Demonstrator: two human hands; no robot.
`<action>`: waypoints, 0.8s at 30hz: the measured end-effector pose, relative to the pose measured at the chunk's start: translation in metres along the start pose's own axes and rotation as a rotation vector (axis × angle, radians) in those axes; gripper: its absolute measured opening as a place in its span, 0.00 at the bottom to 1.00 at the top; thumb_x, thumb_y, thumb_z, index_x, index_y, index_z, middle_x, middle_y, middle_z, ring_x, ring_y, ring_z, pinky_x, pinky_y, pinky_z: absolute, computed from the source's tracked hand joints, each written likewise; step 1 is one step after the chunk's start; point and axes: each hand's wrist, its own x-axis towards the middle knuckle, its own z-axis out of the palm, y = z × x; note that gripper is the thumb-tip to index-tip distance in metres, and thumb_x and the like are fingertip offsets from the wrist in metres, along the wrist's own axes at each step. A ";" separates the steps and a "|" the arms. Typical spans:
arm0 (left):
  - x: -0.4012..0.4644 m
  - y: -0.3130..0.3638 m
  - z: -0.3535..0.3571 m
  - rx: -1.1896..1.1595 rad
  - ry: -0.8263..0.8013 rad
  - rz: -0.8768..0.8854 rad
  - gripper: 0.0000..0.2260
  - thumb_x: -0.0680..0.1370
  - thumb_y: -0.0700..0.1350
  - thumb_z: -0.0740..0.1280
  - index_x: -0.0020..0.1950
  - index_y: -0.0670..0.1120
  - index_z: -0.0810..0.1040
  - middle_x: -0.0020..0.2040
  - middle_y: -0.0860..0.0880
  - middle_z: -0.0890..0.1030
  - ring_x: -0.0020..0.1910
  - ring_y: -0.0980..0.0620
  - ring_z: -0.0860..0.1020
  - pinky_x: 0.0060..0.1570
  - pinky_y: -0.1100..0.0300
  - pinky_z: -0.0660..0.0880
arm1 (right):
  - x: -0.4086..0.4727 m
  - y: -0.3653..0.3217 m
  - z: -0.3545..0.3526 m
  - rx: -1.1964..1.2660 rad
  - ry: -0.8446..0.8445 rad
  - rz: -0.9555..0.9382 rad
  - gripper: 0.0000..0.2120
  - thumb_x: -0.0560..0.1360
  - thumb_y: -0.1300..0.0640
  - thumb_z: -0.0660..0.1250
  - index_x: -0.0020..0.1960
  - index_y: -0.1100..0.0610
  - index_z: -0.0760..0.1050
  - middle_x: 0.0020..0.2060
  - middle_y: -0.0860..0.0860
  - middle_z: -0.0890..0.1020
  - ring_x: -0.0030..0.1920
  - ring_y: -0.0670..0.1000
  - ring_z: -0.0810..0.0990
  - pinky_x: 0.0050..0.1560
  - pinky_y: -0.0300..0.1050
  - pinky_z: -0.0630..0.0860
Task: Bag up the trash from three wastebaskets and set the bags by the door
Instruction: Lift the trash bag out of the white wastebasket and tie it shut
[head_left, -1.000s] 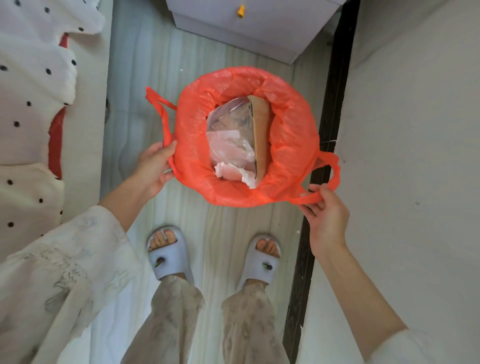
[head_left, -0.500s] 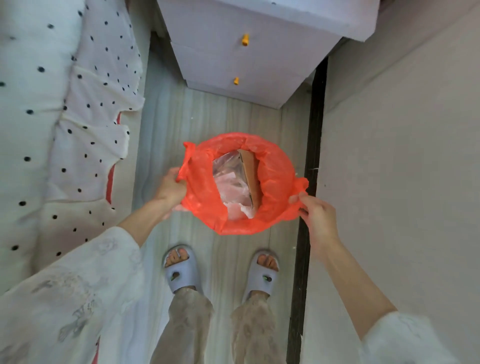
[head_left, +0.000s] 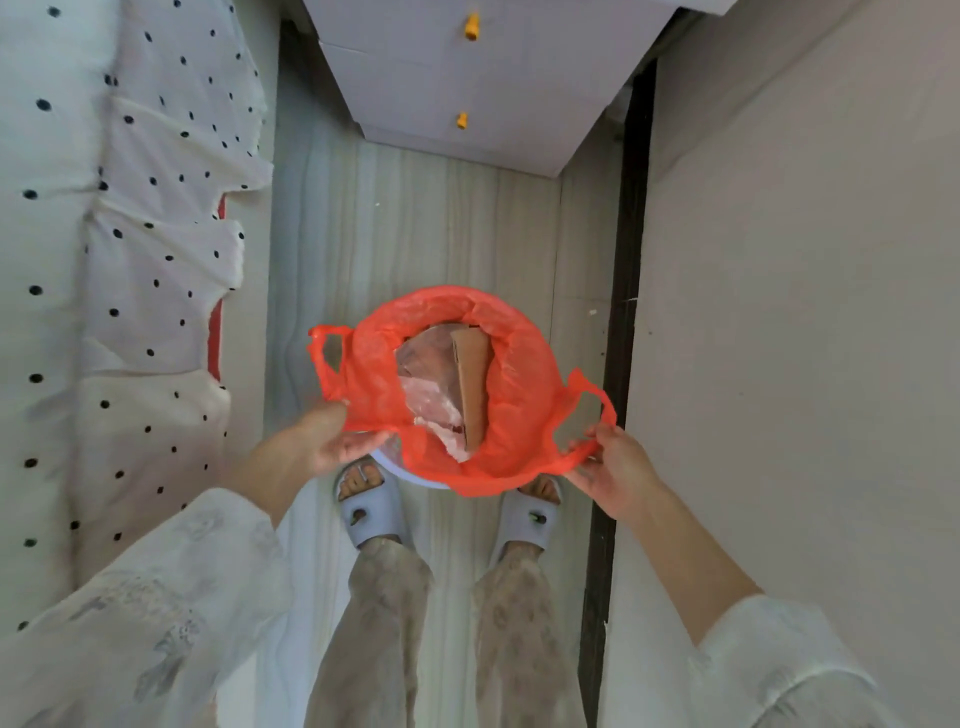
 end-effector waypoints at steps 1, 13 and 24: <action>0.001 -0.001 -0.004 -0.046 0.020 -0.001 0.10 0.80 0.37 0.51 0.50 0.41 0.71 0.49 0.41 0.77 0.24 0.49 0.81 0.21 0.59 0.78 | 0.001 0.001 -0.006 0.026 0.032 0.010 0.12 0.80 0.60 0.52 0.38 0.57 0.66 0.30 0.53 0.71 0.33 0.50 0.72 0.33 0.47 0.76; -0.050 0.036 -0.006 0.083 0.052 0.498 0.07 0.72 0.41 0.63 0.36 0.52 0.76 0.39 0.55 0.78 0.42 0.63 0.74 0.46 0.64 0.66 | -0.049 -0.033 0.009 -0.158 -0.183 -0.415 0.11 0.79 0.61 0.57 0.44 0.55 0.77 0.17 0.48 0.71 0.25 0.47 0.76 0.34 0.38 0.72; -0.133 0.084 0.010 0.220 -0.297 0.489 0.02 0.73 0.45 0.65 0.43 0.50 0.78 0.30 0.52 0.81 0.37 0.55 0.81 0.53 0.59 0.70 | -0.146 -0.085 0.030 -0.118 -0.320 -0.541 0.14 0.78 0.55 0.59 0.35 0.58 0.70 0.30 0.52 0.72 0.33 0.50 0.72 0.39 0.41 0.70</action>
